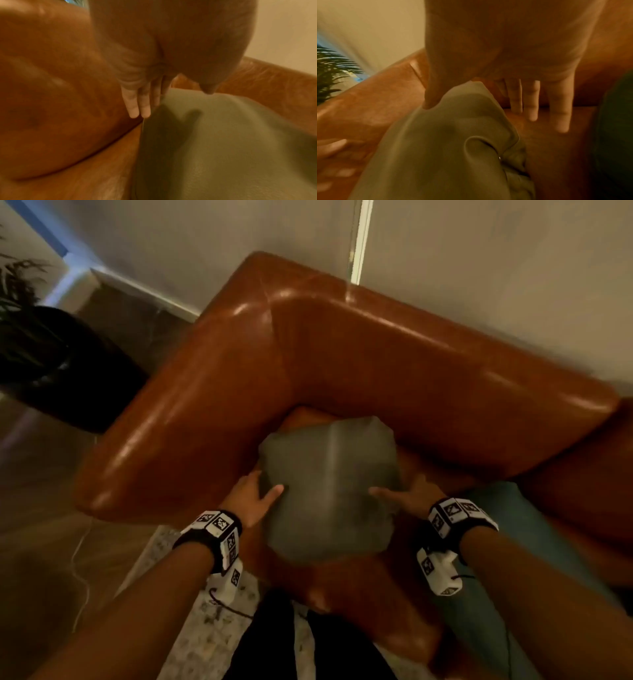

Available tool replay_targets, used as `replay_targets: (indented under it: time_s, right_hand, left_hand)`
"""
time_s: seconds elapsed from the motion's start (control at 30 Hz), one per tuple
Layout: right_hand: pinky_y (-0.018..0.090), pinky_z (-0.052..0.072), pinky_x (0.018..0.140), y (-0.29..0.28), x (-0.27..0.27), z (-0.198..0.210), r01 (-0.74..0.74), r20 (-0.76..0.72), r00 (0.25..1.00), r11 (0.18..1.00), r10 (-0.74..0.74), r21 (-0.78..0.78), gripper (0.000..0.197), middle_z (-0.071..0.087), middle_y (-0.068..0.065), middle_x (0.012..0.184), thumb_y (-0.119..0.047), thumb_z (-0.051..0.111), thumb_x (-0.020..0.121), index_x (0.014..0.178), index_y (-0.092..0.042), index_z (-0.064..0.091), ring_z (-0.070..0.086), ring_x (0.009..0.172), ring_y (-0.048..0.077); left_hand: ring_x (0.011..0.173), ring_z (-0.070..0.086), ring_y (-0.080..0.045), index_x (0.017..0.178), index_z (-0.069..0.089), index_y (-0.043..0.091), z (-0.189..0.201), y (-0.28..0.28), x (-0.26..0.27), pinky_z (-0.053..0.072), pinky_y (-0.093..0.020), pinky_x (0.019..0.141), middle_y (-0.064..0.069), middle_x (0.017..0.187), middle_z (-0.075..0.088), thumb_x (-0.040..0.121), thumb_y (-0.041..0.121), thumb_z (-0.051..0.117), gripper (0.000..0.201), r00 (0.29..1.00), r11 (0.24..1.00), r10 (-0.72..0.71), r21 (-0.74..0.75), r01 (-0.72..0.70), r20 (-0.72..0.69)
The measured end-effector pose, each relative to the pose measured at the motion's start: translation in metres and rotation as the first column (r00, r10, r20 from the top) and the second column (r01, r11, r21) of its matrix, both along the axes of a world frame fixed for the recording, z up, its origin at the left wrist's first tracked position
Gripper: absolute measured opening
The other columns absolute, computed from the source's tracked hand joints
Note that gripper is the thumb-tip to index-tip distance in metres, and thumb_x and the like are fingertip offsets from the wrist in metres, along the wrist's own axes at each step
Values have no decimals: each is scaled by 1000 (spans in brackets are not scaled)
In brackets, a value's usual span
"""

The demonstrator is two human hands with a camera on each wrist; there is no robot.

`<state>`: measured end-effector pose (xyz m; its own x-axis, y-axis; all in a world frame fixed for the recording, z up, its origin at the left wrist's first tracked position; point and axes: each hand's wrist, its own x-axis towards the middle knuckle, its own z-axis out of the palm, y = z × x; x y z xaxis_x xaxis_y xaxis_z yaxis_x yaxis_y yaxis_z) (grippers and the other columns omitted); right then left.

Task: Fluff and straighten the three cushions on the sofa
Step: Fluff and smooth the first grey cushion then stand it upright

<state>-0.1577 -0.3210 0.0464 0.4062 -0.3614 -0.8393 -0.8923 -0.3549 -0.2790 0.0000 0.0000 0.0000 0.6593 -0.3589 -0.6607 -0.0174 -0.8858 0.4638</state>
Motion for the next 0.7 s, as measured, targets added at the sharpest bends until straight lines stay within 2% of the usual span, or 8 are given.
replay_targets:
  time_s: [0.03, 0.1, 0.17, 0.27, 0.33, 0.43, 0.6, 0.7]
  right_hand:
    - [50, 38, 119, -4, 7, -7, 49, 37, 998, 998, -50, 30, 138, 22, 16, 170, -86, 74, 60, 165, -17, 15, 33, 151, 41]
    - [51, 39, 118, -13, 19, -29, 163, 74, 983, 982, -170, 93, 143, 25, 10, 169, -85, 80, 53, 165, -24, 14, 37, 149, 40]
    - [49, 44, 113, -18, 28, -56, 218, 85, 969, 962, -234, 164, 143, 36, 2, 164, -83, 85, 49, 164, -30, 18, 48, 142, 35]
    - [50, 51, 107, -17, 34, -92, 310, 123, 924, 899, -361, 310, 124, 57, -5, 148, -73, 93, 49, 155, -34, 40, 61, 128, 26]
    - [50, 53, 105, -11, 32, -98, 349, 140, 891, 849, -432, 397, 111, 64, -6, 141, -65, 96, 52, 148, -33, 50, 64, 123, 23]
    - [46, 55, 102, -6, 24, -97, 385, 177, 853, 820, -492, 423, 103, 68, -7, 136, -59, 98, 55, 144, -31, 55, 67, 119, 19]
    - [48, 53, 106, 0, 7, -82, 397, 226, 829, 823, -512, 407, 113, 66, -9, 137, -61, 100, 47, 145, -34, 51, 65, 123, 18]
    - [47, 53, 106, -2, -8, -66, 392, 315, 791, 830, -524, 397, 119, 62, -9, 141, -53, 103, 48, 149, -31, 44, 62, 127, 17]
  left_hand:
    - [146, 43, -30, 160, 27, 27, -12, -2, 3, 36, -50, 120, -6, 163, 38, 77, 94, 47, 108, 998, 998, 65, -21, -65, -2]
    - [148, 40, -27, 161, 18, 35, -28, -10, 8, 35, -53, 120, 0, 166, 34, 61, 102, 55, 125, 981, 981, 188, -41, -190, -57]
    - [147, 41, -25, 162, 14, 37, -42, -19, 9, 35, -52, 121, 3, 165, 35, 51, 96, 71, 138, 955, 956, 267, -91, -279, -127]
    - [146, 43, -21, 160, 13, 38, -60, -25, 13, 36, -51, 121, 7, 163, 37, 42, 89, 83, 146, 935, 934, 318, -117, -337, -155]
    - [146, 43, -17, 159, 17, 41, -69, -25, 16, 36, -50, 121, 11, 161, 39, 43, 85, 86, 142, 935, 931, 304, -150, -332, -182]
    - [144, 45, -13, 158, 19, 43, -59, -29, 16, 36, -49, 120, 14, 159, 42, 46, 77, 92, 138, 943, 934, 250, -201, -294, -218]
    - [136, 52, -14, 155, 32, 37, -23, -26, 9, 41, -43, 117, 11, 151, 52, 48, 69, 94, 128, 954, 934, 220, -239, -266, -203]
    - [127, 52, -7, 156, 30, 39, 2, -26, 13, 43, -32, 109, 18, 142, 53, 58, 54, 96, 119, 969, 932, 190, -281, -228, -156]
